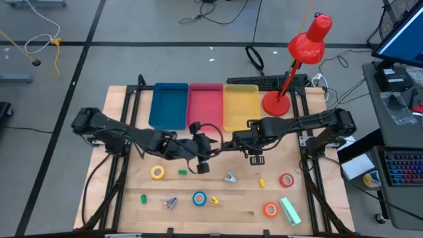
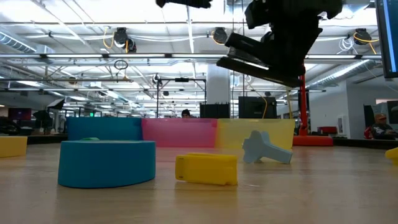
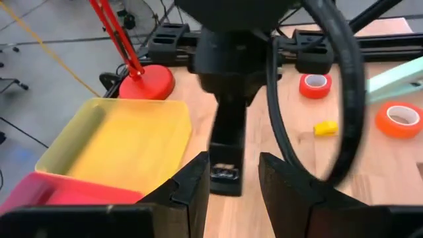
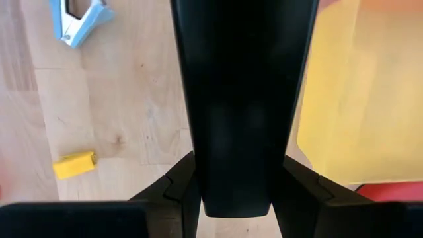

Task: Pick and place Stapler, Stapler remover, tape
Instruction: Put the black stapler into the blue bin

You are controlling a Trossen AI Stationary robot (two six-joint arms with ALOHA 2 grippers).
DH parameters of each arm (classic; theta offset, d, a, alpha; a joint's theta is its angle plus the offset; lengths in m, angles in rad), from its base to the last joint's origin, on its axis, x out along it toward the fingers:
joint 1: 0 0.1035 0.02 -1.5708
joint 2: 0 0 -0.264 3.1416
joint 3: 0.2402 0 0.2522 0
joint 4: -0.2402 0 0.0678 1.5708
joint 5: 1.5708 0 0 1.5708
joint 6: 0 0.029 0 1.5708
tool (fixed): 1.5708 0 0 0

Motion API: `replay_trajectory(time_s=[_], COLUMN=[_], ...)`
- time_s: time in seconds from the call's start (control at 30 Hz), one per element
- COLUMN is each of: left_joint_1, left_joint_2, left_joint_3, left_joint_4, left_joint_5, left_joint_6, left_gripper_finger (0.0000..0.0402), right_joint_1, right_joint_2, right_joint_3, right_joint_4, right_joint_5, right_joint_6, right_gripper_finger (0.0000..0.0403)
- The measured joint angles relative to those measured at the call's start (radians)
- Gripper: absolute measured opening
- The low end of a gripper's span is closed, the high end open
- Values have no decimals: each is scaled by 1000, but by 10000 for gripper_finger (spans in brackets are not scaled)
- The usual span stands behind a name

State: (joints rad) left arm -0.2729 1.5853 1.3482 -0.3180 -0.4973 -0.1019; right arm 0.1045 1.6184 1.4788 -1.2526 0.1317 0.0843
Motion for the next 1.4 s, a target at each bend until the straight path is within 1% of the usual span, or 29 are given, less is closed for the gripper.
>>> replay_trajectory(time_s=[0.07,0.17,0.33,0.4,0.5,0.67,0.83,0.93,1.17,1.27,1.4], left_joint_1=[0,8,39,42,41,35,39,46,72,75,80], left_joint_2=[21,35,34,34,36,60,100,111,182,196,196], left_joint_3=[16,33,34,34,34,34,33,34,33,33,33], left_joint_4=[-5,-1,-18,-34,-68,-106,-108,-101,-45,-39,-25], left_joint_5=[0,14,53,58,108,132,158,175,277,277,261], left_joint_6=[-6,-46,-183,-188,-167,-169,-163,-163,-167,-165,-171], left_gripper_finger=[134,149,197,217,242,267,269,264,266,266,267], right_joint_1=[-1,-1,8,9,9,7,7,6,6,7,6], right_joint_2=[0,20,93,127,165,181,173,172,172,172,172], right_joint_3=[0,0,-1,-1,-1,-2,-2,-2,-2,-2,-4], right_joint_4=[0,10,14,12,13,21,47,44,62,64,80], right_joint_5=[1,2,0,-2,-3,-2,-7,-31,-32,-37,-91], right_joint_6=[5,2,-12,-35,-61,-96,-97,-97,-93,-79,-45], right_gripper_finger=[131,131,131,131,131,131,131,131,131,131,131])
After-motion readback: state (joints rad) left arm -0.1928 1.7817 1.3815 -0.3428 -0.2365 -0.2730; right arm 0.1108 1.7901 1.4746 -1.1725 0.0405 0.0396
